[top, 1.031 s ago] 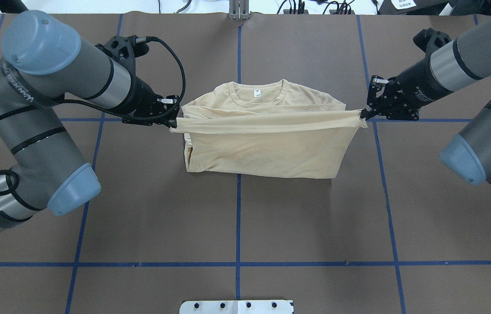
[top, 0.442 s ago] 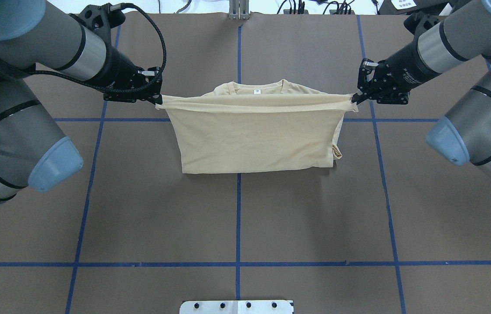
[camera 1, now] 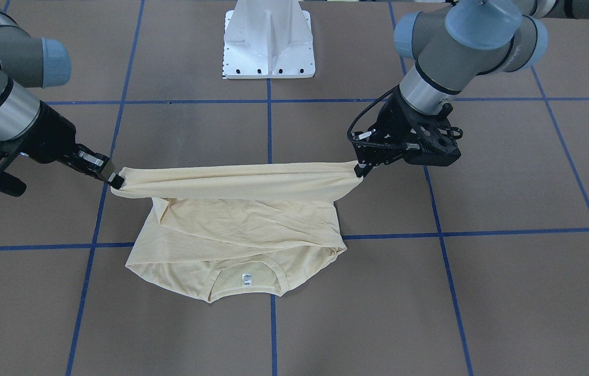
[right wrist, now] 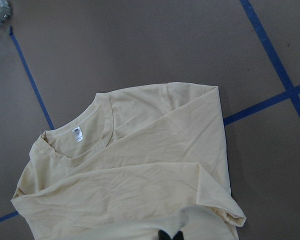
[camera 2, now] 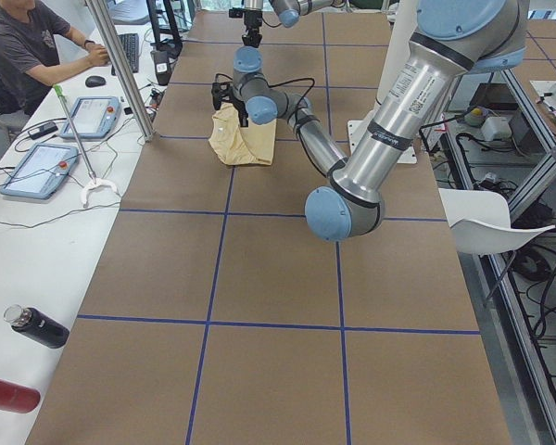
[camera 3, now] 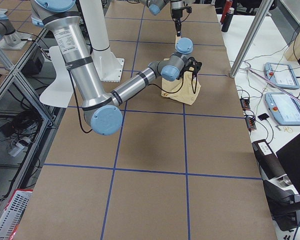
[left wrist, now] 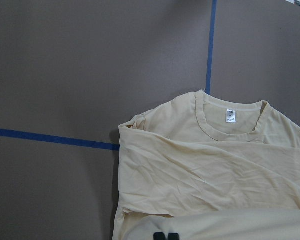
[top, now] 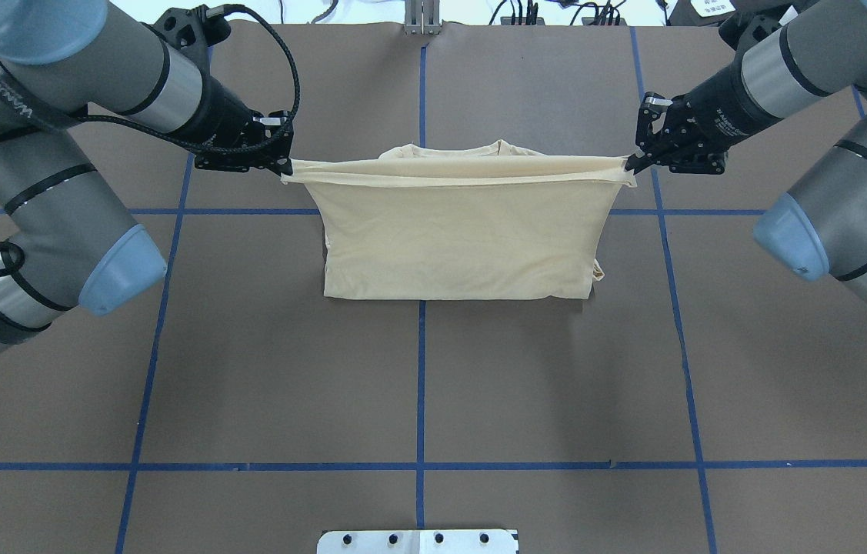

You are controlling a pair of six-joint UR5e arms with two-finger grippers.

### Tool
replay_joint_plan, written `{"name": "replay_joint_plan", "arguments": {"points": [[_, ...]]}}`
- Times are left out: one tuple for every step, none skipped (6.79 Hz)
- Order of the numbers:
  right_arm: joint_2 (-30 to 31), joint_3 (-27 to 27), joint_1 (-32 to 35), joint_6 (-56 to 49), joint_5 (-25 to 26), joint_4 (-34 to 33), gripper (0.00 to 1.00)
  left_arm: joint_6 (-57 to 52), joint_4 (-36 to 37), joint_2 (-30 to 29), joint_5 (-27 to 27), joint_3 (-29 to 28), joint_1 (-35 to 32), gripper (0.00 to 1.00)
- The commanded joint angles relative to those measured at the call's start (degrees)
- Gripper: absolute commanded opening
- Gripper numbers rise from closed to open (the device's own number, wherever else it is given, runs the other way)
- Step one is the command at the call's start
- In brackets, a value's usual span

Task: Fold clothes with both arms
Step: 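Lift the hem with both grippers and carry it over toward the collar, then lower the hem onto the shirt near the collar with both grippers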

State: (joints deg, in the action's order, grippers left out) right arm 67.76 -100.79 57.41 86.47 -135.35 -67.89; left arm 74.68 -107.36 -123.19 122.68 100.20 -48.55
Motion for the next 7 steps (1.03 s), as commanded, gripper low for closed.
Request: {"name": "replay_joint_plan", "arguments": {"points": [[-2.27,1.55,-0.02,0.54,0.0,-0.22,0.0,0.12,-1.27,-0.73,-0.07,-1.85,0.03,0.0],[-2.37,2.26,-0.02,0.19,0.0,-0.14,0.0,0.11,-1.27,-1.34,-0.07,-2.55,0.12,0.0],[-2.46,4.44,-0.02,-0.42,0.0,0.38,0.0,0.2,-1.62,-2.13,-0.24,-4.73,0.29,0.0],[-4.2,7.33,-0.19,-0.51,0.17,0.56,0.0,0.46,-5.8,-2.22,-0.25,-7.53,0.64,0.0],[-5.61,9.71,-0.45,-0.51,0.7,0.57,0.0,1.77,-10.28,-2.31,-0.25,-10.52,0.99,0.0],[-6.93,12.34,-0.63,-0.6,1.83,0.57,0.0,1.87,-12.68,-2.75,-0.25,-12.73,1.0,0.0],[-8.25,14.72,-0.72,-0.69,1.85,0.65,0.0,1.96,-15.48,-4.75,-0.25,-16.58,1.09,0.0]]}}
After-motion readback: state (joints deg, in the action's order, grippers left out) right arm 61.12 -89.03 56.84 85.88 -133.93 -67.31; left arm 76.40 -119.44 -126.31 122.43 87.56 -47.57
